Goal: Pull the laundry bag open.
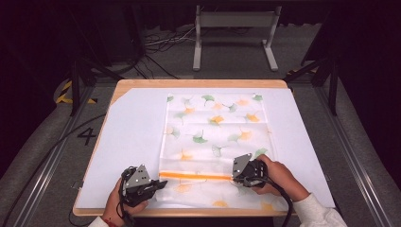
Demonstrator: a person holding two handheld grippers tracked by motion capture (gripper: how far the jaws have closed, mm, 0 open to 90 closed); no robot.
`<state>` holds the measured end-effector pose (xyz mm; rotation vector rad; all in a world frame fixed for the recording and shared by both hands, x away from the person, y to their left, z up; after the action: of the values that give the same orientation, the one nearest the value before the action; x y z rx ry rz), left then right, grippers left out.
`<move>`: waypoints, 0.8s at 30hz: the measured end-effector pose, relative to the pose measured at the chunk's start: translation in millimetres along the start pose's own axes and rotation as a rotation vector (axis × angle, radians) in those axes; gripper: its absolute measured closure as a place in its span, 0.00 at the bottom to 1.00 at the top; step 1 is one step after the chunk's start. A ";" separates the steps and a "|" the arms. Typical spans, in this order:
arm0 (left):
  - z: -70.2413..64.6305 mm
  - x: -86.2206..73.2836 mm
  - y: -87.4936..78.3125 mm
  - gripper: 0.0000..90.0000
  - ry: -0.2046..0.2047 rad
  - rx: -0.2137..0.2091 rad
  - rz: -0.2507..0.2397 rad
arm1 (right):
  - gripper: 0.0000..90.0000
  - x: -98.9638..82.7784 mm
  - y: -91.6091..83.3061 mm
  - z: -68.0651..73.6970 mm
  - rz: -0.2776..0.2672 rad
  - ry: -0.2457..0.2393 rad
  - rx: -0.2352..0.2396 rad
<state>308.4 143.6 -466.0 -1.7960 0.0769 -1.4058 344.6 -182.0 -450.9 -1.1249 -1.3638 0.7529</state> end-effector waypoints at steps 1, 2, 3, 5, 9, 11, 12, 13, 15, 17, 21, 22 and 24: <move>0.1 0.1 0.1 0.98 0.000 -0.001 0.000 | 0.94 -2.9 -1.2 -0.8 0.005 0.000 -0.005; 0.0 0.2 0.1 0.98 0.000 -0.001 0.000 | 0.94 -4.9 -1.8 -1.0 0.002 0.011 -0.003; -0.1 0.3 0.0 0.98 0.000 -0.001 -0.001 | 0.94 -7.1 -2.5 -1.6 0.003 0.007 0.000; 0.0 0.3 0.1 0.98 -0.002 -0.002 -0.002 | 0.94 -11.5 -4.3 -2.1 0.008 0.016 -0.006; 0.0 0.3 0.9 0.98 0.001 0.000 0.004 | 0.94 -17.8 -7.4 -2.3 0.016 0.018 -0.009; 0.2 0.1 1.2 0.98 0.002 0.000 0.006 | 0.94 -21.4 -9.1 -2.0 0.021 0.024 -0.015; 0.3 0.0 1.4 0.98 0.000 -0.001 0.007 | 0.94 -23.1 -10.2 -1.9 0.026 0.023 -0.012; 0.1 -0.2 1.6 0.98 -0.001 -0.002 0.009 | 0.94 -24.5 -11.1 -1.7 0.025 0.023 -0.011; 0.3 -0.2 1.4 0.98 -0.001 -0.004 0.005 | 0.94 -28.2 -13.5 -0.9 0.013 0.037 0.006; 0.2 0.1 1.6 0.98 -0.002 -0.005 0.003 | 0.94 -32.9 -15.0 -0.7 0.008 0.046 0.011; -0.4 0.6 2.6 0.98 -0.001 -0.010 0.006 | 0.94 -41.5 -18.6 -2.3 0.023 0.056 -0.001; -0.9 0.6 3.1 0.98 0.000 -0.010 0.008 | 0.94 -43.6 -20.1 -2.4 0.023 0.056 0.000; -0.9 0.6 3.6 0.98 0.002 -0.014 0.010 | 0.94 -46.9 -21.5 -2.6 0.035 0.059 -0.005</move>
<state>309.4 140.4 -467.8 -1.8036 0.0968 -1.4034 337.6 -233.0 -447.5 -1.1691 -1.3005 0.7362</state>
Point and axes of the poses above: each handheld gripper's, and its own axes: y roughly forward along the jaws, x roughly out of its top, z roughly to its left, the point moved 4 cm from there along y, roughly forward along the jaws, and after that the axes turned 3 degrees about x, right-handed, at the moved point
